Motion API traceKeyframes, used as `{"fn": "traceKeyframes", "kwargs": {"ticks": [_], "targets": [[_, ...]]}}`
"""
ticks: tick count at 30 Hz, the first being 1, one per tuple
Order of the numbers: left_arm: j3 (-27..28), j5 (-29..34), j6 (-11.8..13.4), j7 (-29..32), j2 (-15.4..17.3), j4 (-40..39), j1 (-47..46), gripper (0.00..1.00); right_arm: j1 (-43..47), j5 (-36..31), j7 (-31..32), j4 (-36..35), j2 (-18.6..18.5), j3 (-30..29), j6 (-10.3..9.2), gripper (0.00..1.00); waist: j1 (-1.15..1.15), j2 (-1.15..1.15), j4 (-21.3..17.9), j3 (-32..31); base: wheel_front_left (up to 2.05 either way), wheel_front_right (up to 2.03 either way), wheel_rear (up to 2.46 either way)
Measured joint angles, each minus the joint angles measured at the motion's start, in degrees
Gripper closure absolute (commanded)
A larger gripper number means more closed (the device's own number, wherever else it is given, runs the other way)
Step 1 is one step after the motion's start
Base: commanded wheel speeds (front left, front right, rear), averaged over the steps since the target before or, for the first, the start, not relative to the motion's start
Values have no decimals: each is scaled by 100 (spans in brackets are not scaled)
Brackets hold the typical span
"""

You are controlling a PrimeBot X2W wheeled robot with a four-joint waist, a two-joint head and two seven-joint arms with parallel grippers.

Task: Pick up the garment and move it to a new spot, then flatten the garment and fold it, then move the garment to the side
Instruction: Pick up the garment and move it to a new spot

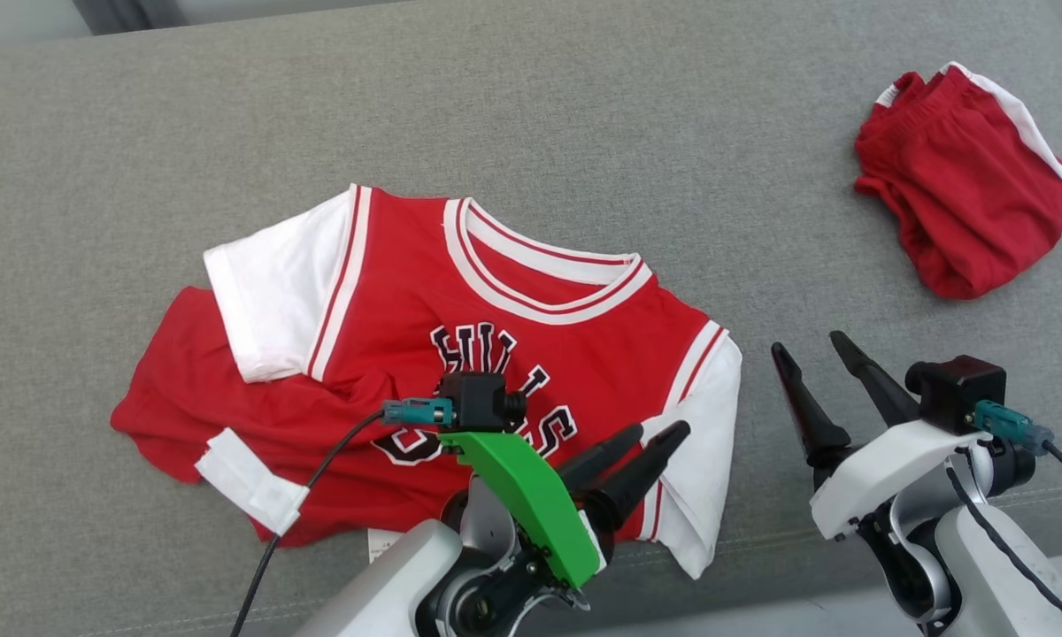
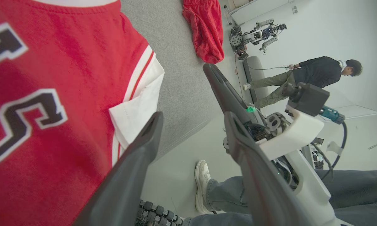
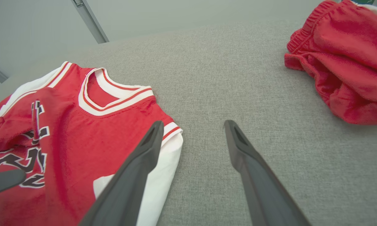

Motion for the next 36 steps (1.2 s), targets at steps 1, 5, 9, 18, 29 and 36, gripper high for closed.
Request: {"fn": "traceKeyframes", "kwargs": {"ticks": [1,5,9,18,29,36], "targets": [[38,26,34,-65,-2,10,42,0,19,52,47,21,16,9,9,0,0,0,38,-18,0,0,0],[183,82,137,-292,0,29,171,0,105,158,208,105,78,16,9,0,0,0,152,-71,0,0,0],[326,170,240,-569,65,22,323,0,261,347,419,247,100,-37,-3,0,0,0,309,-126,0,0,0],[782,427,516,-1258,467,75,815,0,307,583,624,417,133,-237,-18,0,0,0,640,-172,0,0,0],[1125,396,686,-1634,783,138,1283,0,291,1029,887,766,257,-525,-116,0,0,0,1027,-165,0,0,0],[1479,416,742,-1858,1050,298,1633,0,271,1089,960,833,197,-578,-112,0,0,0,1164,-152,0,0,0]]}}
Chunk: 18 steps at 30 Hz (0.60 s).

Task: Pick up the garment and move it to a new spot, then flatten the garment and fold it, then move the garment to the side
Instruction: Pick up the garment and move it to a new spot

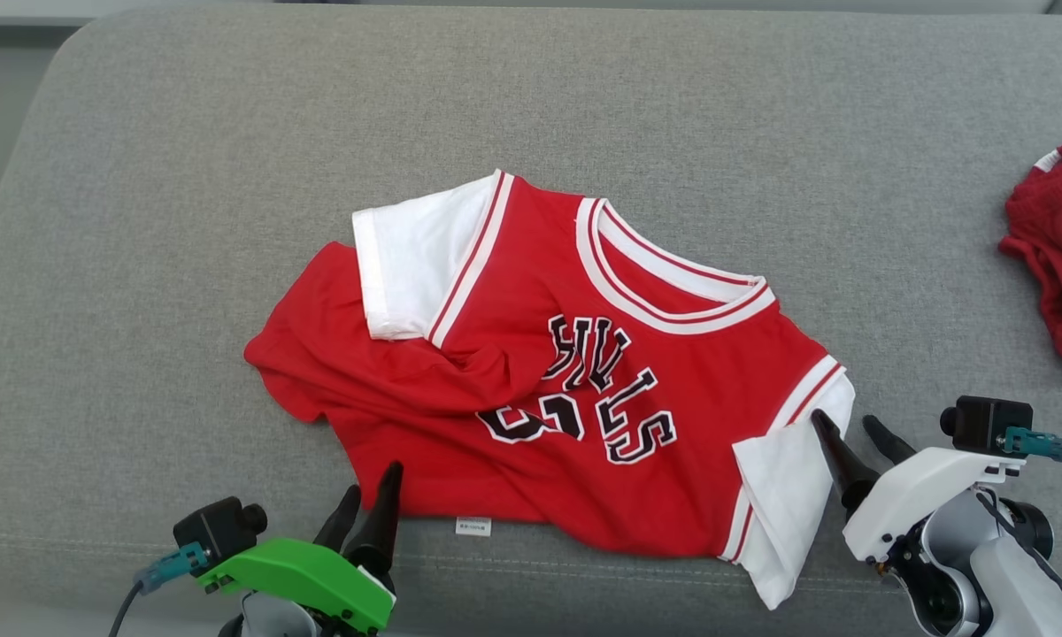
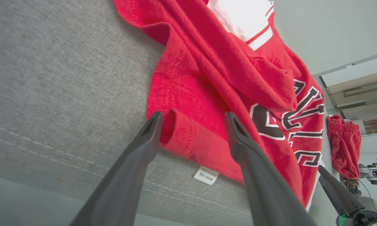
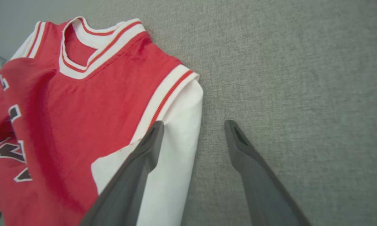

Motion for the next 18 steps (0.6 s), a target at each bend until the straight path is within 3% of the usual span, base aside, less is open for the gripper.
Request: {"fn": "traceKeyframes", "kwargs": {"ticks": [14,18], "targets": [[170,-459,55,38,-5,-87,561,0,-135,-10,67,60,-53,85,56,0,0,0,-4,0,0,0,0],[259,-768,68,109,-177,-247,620,0,-133,-10,66,64,-81,58,55,0,0,0,38,21,0,0,0]]}}
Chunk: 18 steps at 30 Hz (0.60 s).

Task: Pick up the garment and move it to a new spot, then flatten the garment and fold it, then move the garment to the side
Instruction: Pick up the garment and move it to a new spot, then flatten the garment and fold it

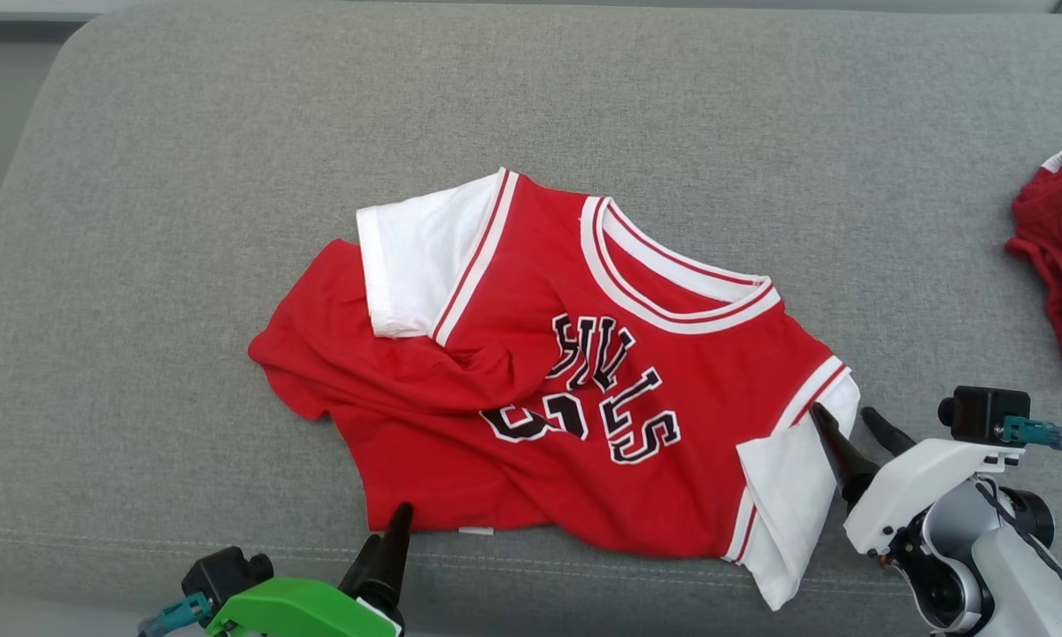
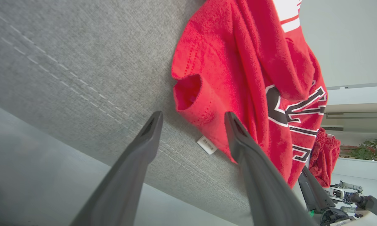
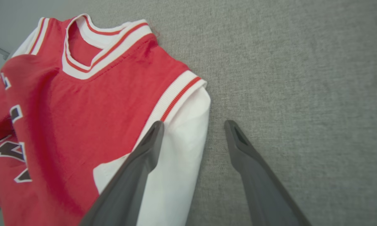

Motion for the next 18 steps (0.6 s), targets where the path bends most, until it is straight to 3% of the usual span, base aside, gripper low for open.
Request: {"fn": "traceKeyframes", "kwargs": {"ticks": [5,16,18], "targets": [[120,-314,-3,79,-111,-118,0,0,-26,-2,0,3,1,46,4,0,0,0,24,13,0,0,0],[136,-323,-2,130,-130,-196,-8,1,-109,22,51,36,26,62,65,0,0,0,-2,57,0,0,0],[138,-322,-3,130,-126,-224,-9,55,-111,36,51,37,25,62,77,0,0,0,-8,63,0,0,0]]}}
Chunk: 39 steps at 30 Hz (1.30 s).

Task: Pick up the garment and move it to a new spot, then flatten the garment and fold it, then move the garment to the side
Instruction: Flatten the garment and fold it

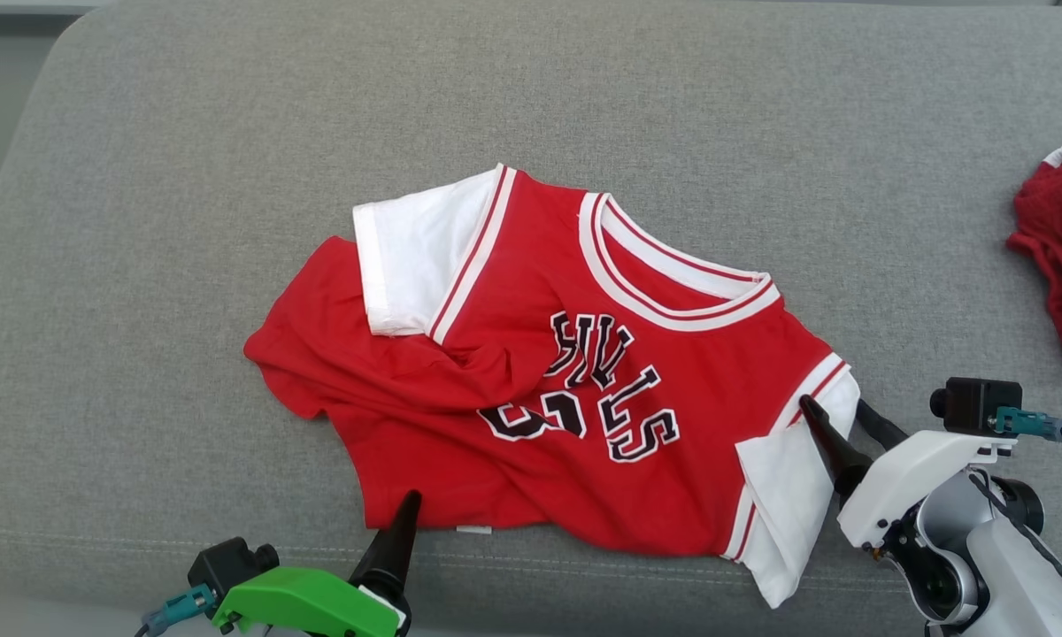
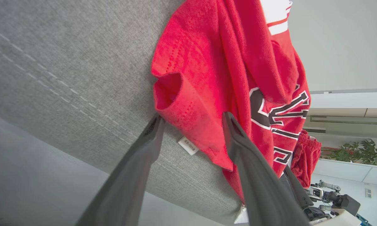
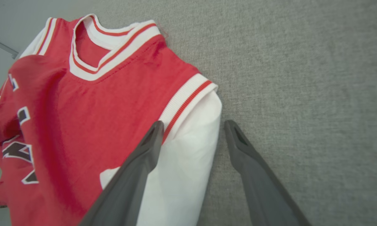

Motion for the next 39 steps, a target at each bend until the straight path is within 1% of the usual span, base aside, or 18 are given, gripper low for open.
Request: {"fn": "traceKeyframes", "kwargs": {"ticks": [1,2,11,13,14,15,16,17,18,19,20,22,23,24,28,30,34,39], "targets": [[-1,1,0,0,4,-13,0,91,0,8,0,1,-1,0,29,0,0,0,-3,2,0,0,0],[-3,7,-16,0,11,-34,0,100,0,13,1,2,-3,0,30,0,0,0,-5,4,0,0,0],[-122,51,-136,51,44,-314,1,100,1,125,53,23,15,-10,77,0,0,0,-7,4,0,0,0],[-162,51,-222,76,56,-431,1,100,1,127,58,32,15,-21,80,0,0,0,7,3,0,0,0],[-187,51,-268,112,56,-491,1,100,4,151,58,34,15,-47,80,5,0,0,18,2,0,0,0],[-227,51,-298,133,57,-555,1,100,12,196,58,34,15,-83,79,5,0,0,35,3,0,0,0],[-254,51,-338,146,54,-632,1,100,15,235,58,37,15,-101,79,8,0,0,56,4,0,0,0],[-258,48,-386,155,47,-709,1,100,16,252,58,41,14,-108,79,18,0,0,77,3,0,0,0],[-259,48,-409,174,46,-795,2,100,16,265,59,44,12,-114,79,34,0,0,99,1,0,0,0],[-261,44,-442,178,42,-871,2,100,16,283,69,49,13,-119,80,48,0,0,122,-1,0,0,0],[-264,35,-481,179,37,-942,2,100,16,288,99,51,16,-118,81,55,0,0,144,-3,0,0,0],[-263,34,-488,192,34,-1053,2,100,16,318,110,53,18,-116,101,75,0,0,190,-10,0,0,0],[-256,34,-504,192,35,-1098,3,100,16,327,111,53,19,-113,108,85,0,0,213,-15,0,0,0],[-246,34,-527,187,38,-1154,4,100,16,331,126,52,24,-107,130,100,0,0,234,-22,0,0,0],[-160,34,-537,100,63,-1313,11,100,16,436,171,32,71,-103,191,100,0,0,276,-57,0,0,0],[-33,35,-560,21,104,-1479,17,100,15,586,180,-40,175,-135,233,100,0,0,290,-78,0,0,0],[222,47,-604,-149,186,-1841,26,100,2,1216,209,-346,436,-420,345,100,0,0,296,-110,0,0,0],[680,52,-614,-308,345,-2326,40,100,-286,2127,231,-967,739,-851,468,100,0,0,276,-163,0,0,0]]}}
